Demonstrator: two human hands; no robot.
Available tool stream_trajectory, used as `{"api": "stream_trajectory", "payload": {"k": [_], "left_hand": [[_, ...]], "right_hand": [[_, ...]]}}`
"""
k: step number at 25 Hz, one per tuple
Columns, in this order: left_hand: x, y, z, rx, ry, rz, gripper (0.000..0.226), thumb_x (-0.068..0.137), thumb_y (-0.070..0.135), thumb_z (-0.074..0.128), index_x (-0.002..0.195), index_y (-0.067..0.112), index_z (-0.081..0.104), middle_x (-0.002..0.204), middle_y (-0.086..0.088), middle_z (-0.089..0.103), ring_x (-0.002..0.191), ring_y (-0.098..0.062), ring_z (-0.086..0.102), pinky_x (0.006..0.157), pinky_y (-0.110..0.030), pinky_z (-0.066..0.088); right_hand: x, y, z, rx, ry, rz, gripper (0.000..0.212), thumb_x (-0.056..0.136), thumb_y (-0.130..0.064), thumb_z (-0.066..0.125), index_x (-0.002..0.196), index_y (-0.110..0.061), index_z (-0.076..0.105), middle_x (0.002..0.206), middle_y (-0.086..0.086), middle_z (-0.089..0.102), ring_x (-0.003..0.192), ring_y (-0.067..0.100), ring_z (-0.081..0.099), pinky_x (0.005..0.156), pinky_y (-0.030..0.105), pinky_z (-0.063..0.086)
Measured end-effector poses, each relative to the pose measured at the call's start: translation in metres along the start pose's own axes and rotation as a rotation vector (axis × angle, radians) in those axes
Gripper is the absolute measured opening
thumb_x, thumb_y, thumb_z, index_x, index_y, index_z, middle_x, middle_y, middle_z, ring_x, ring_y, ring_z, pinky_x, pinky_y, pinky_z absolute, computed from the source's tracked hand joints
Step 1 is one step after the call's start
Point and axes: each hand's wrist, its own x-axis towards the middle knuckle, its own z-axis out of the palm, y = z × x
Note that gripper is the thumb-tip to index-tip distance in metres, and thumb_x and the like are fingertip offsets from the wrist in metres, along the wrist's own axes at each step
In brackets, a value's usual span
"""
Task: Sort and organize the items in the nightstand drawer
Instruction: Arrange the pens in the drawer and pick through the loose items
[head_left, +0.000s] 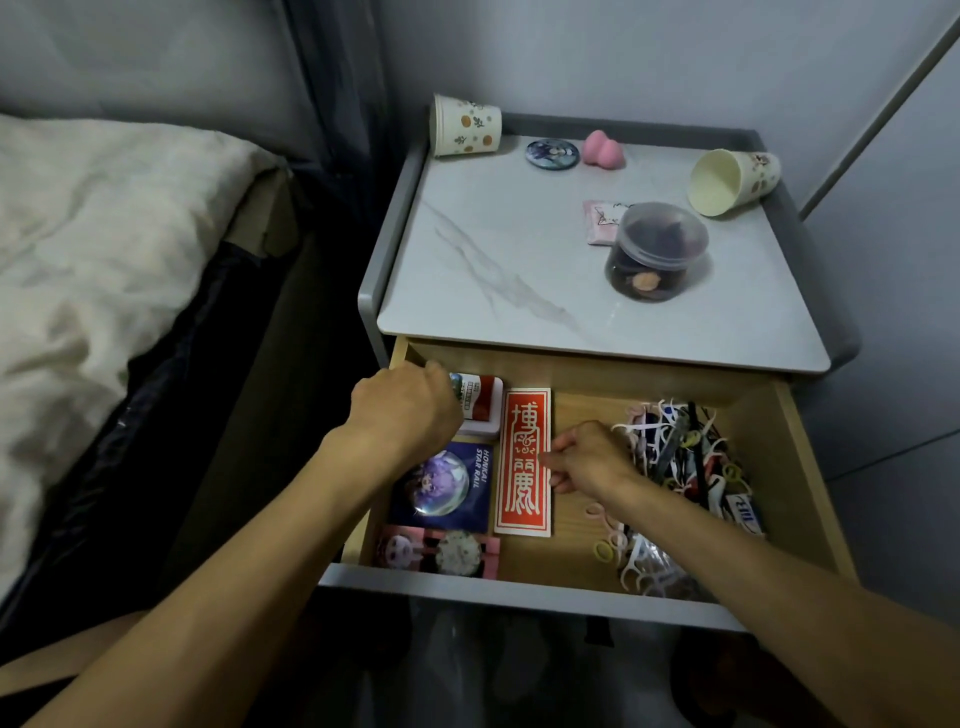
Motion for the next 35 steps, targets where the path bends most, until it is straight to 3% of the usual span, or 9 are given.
{"api": "stream_trajectory", "payload": {"k": [8, 11, 13, 16, 20, 24, 28, 32, 35], "left_hand": [[0.000, 0.003, 0.005, 0.065, 0.027, 0.006, 0.032, 0.099, 0.034, 0.042, 0.121, 0.012, 0.051, 0.119, -0.013, 0.062, 0.105, -0.032, 0.061, 0.074, -0.036, 0.035], [-0.001, 0.005, 0.007, 0.081, 0.082, 0.008, 0.031, 0.100, 0.035, 0.043, 0.118, 0.012, 0.051, 0.114, -0.011, 0.064, 0.100, -0.031, 0.063, 0.073, -0.036, 0.036], [-0.003, 0.012, 0.007, 0.078, 0.151, 0.041, 0.031, 0.100, 0.036, 0.040, 0.116, 0.013, 0.052, 0.110, -0.011, 0.065, 0.097, -0.031, 0.064, 0.070, -0.035, 0.037], [-0.006, 0.032, 0.011, -0.099, 0.209, 0.158, 0.029, 0.097, 0.036, 0.043, 0.110, 0.016, 0.059, 0.107, -0.010, 0.068, 0.095, -0.032, 0.065, 0.069, -0.034, 0.040], [-0.009, 0.077, 0.030, -0.398, 0.020, 0.348, 0.021, 0.090, 0.027, 0.053, 0.107, 0.022, 0.064, 0.104, -0.008, 0.070, 0.095, -0.029, 0.066, 0.078, -0.036, 0.053], [-0.016, 0.124, 0.055, -0.503, -0.090, 0.480, 0.016, 0.097, 0.022, 0.054, 0.111, 0.017, 0.061, 0.101, -0.006, 0.070, 0.082, -0.018, 0.066, 0.067, -0.025, 0.052], [-0.015, 0.150, 0.077, -0.399, -0.088, 0.547, 0.017, 0.098, 0.015, 0.053, 0.114, 0.015, 0.057, 0.099, -0.005, 0.064, 0.081, -0.016, 0.061, 0.065, -0.020, 0.046], [-0.009, 0.169, 0.099, -0.354, -0.097, 0.491, 0.002, 0.097, 0.019, 0.055, 0.097, 0.021, 0.054, 0.087, 0.001, 0.055, 0.077, -0.016, 0.055, 0.064, -0.024, 0.042], [-0.005, 0.184, 0.107, -0.378, -0.094, 0.359, 0.013, 0.094, 0.019, 0.060, 0.085, 0.022, 0.052, 0.073, 0.006, 0.044, 0.066, -0.011, 0.045, 0.060, -0.022, 0.035]], "right_hand": [[-0.011, -0.005, 0.002, -0.152, 0.059, -0.174, 0.014, 0.087, -0.015, 0.071, 0.077, -0.018, 0.062, 0.082, 0.001, 0.071, 0.066, 0.006, 0.068, 0.065, 0.021, 0.058], [-0.017, -0.007, -0.015, -0.191, 0.075, -0.203, 0.009, 0.088, -0.016, 0.071, 0.085, -0.017, 0.063, 0.086, 0.000, 0.068, 0.074, 0.011, 0.067, 0.070, 0.024, 0.057], [-0.020, -0.004, -0.048, -0.356, 0.109, -0.271, 0.006, 0.090, -0.018, 0.069, 0.096, -0.017, 0.068, 0.095, -0.001, 0.069, 0.082, 0.012, 0.067, 0.076, 0.027, 0.056], [-0.027, 0.010, -0.110, -0.671, 0.140, -0.289, 0.006, 0.089, -0.021, 0.068, 0.086, -0.025, 0.071, 0.091, -0.004, 0.071, 0.082, 0.013, 0.066, 0.077, 0.033, 0.055], [-0.031, 0.044, -0.132, -0.898, 0.144, -0.174, 0.020, 0.085, -0.028, 0.072, 0.087, -0.014, 0.056, 0.082, 0.005, 0.060, 0.076, 0.020, 0.059, 0.065, 0.032, 0.048], [-0.029, 0.065, -0.125, -0.795, 0.169, -0.179, 0.028, 0.082, -0.020, 0.073, 0.089, -0.016, 0.046, 0.080, 0.002, 0.058, 0.067, 0.017, 0.056, 0.049, 0.024, 0.035], [-0.032, 0.062, -0.135, -0.606, 0.158, -0.122, 0.034, 0.079, -0.014, 0.077, 0.098, -0.010, 0.049, 0.082, 0.009, 0.064, 0.061, 0.020, 0.064, 0.048, 0.030, 0.049], [-0.045, 0.052, -0.154, -0.428, 0.090, -0.086, 0.006, 0.087, -0.003, 0.064, 0.087, 0.000, 0.059, 0.060, 0.013, 0.066, 0.037, 0.010, 0.060, 0.038, 0.021, 0.045], [-0.051, 0.049, -0.162, -0.313, 0.055, -0.034, 0.005, 0.090, -0.004, 0.062, 0.088, 0.001, 0.060, 0.057, 0.013, 0.066, 0.037, 0.009, 0.060, 0.041, 0.021, 0.050]]}}
